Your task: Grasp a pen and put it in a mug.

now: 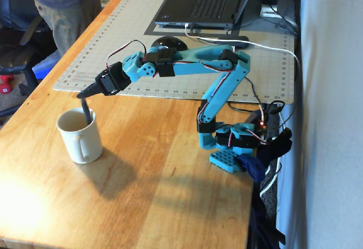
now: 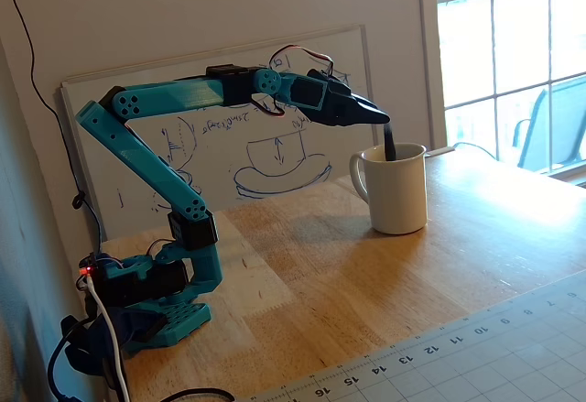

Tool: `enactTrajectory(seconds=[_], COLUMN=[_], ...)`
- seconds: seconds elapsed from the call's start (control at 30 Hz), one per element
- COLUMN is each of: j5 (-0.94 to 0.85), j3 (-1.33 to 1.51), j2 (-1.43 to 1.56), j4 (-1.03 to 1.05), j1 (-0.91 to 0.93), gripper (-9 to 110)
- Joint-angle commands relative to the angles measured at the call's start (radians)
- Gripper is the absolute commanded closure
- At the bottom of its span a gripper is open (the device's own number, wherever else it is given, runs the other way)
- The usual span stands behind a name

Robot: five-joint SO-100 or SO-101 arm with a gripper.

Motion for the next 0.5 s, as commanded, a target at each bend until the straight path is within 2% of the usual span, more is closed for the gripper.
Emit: enactTrajectory(seconds=[0.0, 0.47], j5=[0.048, 0.71], j3=[-0.072, -0.025], j2=[0.064, 0.218], j4=[-0.032, -0.018], j1=[0.005, 0.023], gripper=[85, 85])
